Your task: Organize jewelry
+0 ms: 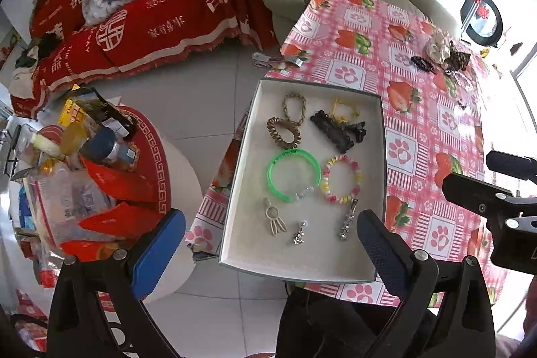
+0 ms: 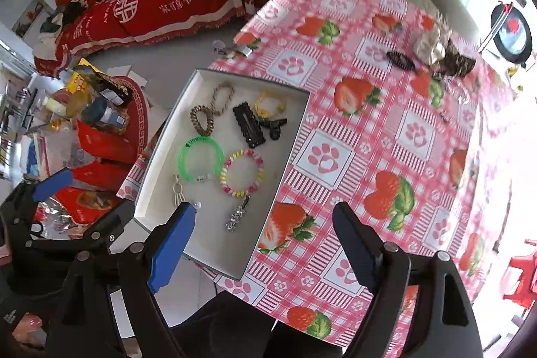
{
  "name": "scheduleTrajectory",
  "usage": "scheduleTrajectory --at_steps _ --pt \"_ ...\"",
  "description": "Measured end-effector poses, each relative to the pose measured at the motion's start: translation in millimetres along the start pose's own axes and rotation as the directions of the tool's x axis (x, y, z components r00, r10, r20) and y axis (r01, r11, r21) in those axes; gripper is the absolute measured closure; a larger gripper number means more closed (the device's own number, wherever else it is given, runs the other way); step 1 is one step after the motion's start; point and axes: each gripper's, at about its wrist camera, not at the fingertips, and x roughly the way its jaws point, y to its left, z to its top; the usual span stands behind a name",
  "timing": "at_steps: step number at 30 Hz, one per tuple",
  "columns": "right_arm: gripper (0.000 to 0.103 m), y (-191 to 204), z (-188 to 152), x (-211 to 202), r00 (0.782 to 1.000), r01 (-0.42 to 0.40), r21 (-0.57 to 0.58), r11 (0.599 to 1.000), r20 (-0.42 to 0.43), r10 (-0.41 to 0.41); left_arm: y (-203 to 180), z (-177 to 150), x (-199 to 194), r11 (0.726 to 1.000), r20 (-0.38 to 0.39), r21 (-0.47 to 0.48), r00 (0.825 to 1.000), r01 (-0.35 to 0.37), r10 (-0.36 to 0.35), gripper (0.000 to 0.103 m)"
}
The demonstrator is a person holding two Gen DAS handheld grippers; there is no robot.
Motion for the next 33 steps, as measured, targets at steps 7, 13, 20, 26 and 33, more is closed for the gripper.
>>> scheduleTrajectory --at_steps 7,13,20,26,33 --pt "0.015 12 2 -9 0.999 0.026 -0.026 0.999 0.038 -0.025 8 -4 -6 1.0 -0.002 -0.011 1.0 -0.004 0.004 0.0" --pt "0.015 18 3 -12 0.998 0.041 -0.035 0.999 0.048 -0.04 10 -7 -7 1.0 -0.005 -0.012 1.0 -0.003 0.003 0.0" --pt "0.015 22 3 -14 0.998 0.041 -0.039 0.998 0.049 -0.039 13 -9 -10 1.0 0.002 -0.014 1.0 -0.005 0.005 0.0" --pt "0.015 24 5 -16 0.998 0.041 -0.043 0.998 0.05 -0.039 13 -10 -12 1.0 -0.002 -0.014 1.0 -0.01 0.01 0.0" --pt "0.015 25 5 -16 0.998 0.043 -0.044 0.998 0.051 -0.041 12 -10 -12 1.0 -0.004 -0.012 1.0 -0.01 0.01 0.0"
